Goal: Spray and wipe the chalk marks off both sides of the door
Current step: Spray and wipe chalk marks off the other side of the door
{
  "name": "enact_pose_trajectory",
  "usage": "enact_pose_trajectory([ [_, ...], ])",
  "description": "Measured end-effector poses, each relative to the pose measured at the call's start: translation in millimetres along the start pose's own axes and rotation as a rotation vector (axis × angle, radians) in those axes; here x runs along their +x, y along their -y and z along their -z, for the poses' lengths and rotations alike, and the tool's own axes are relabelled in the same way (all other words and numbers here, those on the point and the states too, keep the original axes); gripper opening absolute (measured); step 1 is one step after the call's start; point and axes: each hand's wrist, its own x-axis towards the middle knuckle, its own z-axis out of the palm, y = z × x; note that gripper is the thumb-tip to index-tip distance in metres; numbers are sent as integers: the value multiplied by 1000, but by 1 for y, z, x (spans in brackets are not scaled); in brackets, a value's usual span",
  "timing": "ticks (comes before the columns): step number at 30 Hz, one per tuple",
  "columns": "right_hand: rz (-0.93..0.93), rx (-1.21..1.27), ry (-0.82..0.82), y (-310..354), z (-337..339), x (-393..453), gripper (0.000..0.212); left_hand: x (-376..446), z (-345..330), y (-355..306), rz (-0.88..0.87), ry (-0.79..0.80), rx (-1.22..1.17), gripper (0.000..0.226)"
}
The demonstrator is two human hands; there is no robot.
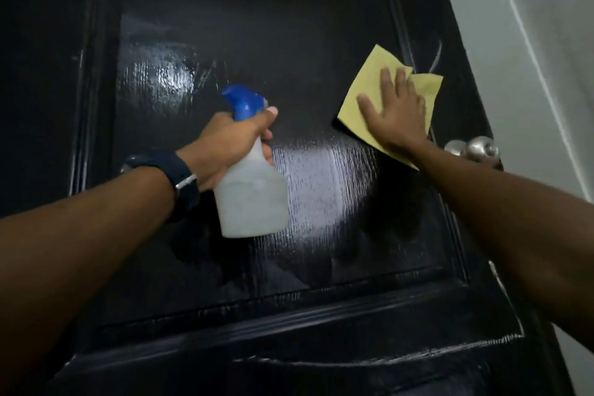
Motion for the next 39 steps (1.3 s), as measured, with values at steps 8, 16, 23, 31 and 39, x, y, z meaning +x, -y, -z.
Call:
enact_pose_trajectory([
  [8,99,66,48,-51,-10,-183,80,-28,-31,30,39,11,34,35],
  [16,105,75,177,-75,-3,-260,82,-93,-24,40,107,-46,144,47],
  [23,-186,-9,156,-8,-33,-312,82,-176,20,45,153,-194,213,40],
  [31,-104,79,277,41,-34,-345,68,-244,66,59,141,-247,483,43],
  [39,414,-74,451,104,-41,-390,67,-275,73,74,196,-280,487,43],
])
